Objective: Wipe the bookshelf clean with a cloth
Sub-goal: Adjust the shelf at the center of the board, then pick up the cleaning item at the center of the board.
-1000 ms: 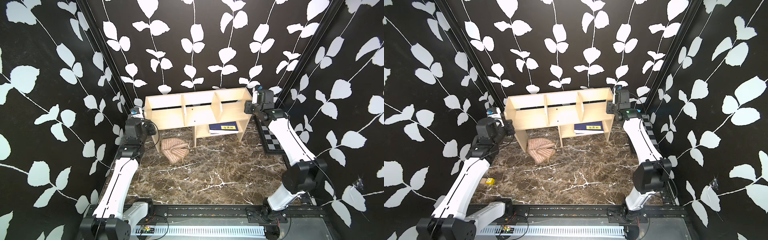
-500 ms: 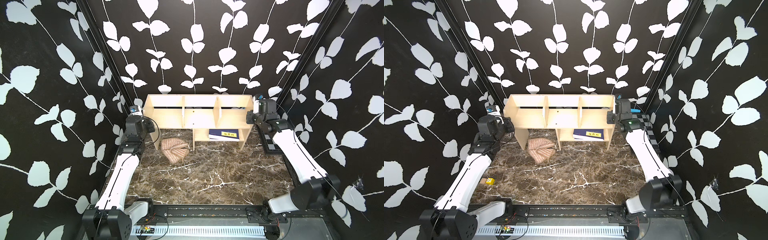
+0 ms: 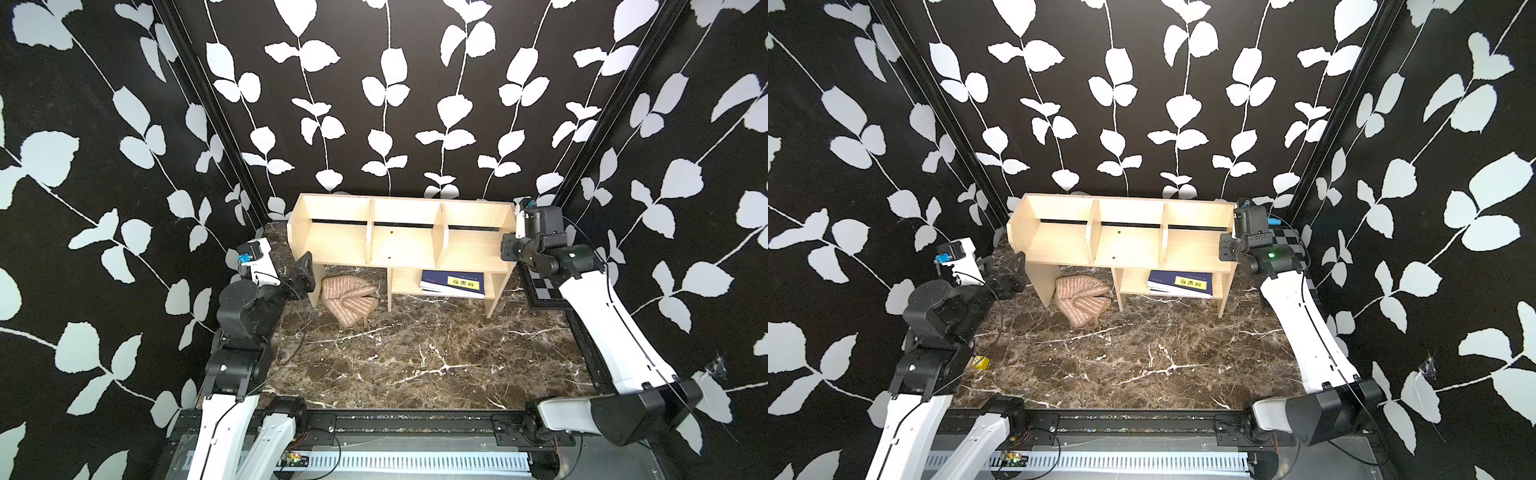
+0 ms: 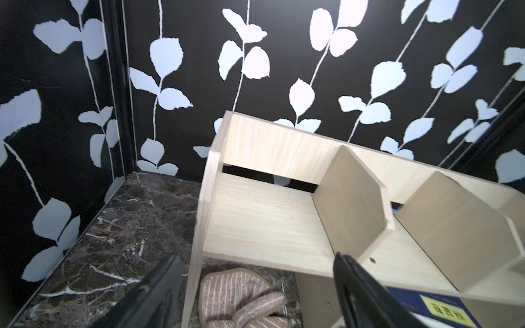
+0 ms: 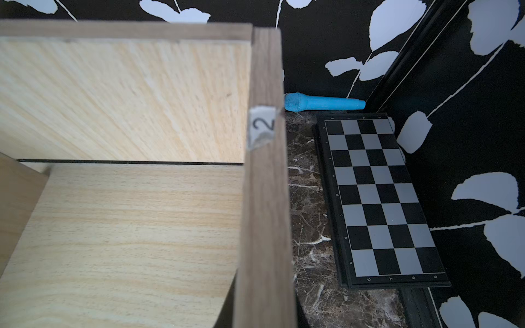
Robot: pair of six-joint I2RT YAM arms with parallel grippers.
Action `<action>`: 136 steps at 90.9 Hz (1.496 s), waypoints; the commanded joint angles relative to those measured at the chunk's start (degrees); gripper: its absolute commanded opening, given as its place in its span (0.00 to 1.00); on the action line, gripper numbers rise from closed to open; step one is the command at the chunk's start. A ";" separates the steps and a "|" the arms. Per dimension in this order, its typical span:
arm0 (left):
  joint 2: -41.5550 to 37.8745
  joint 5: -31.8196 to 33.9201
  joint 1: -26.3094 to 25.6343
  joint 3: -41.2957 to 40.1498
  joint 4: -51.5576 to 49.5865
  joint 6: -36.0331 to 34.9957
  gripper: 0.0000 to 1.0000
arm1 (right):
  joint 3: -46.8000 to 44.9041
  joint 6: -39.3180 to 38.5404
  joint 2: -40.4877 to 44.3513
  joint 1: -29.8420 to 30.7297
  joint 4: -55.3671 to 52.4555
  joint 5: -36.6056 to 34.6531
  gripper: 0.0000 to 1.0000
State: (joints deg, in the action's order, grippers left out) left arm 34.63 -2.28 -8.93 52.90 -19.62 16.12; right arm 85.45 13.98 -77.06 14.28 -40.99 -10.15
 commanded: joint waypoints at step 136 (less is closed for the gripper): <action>36.02 10.11 -19.23 -32.69 44.62 16.08 0.00 | -2.15 0.00 2.54 -3.08 8.20 7.53 0.00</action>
State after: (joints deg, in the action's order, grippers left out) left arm 80.09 8.82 -27.03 22.59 30.76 32.69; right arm 83.50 11.16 -76.42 11.55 -37.93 -5.34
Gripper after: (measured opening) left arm 0.047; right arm 0.144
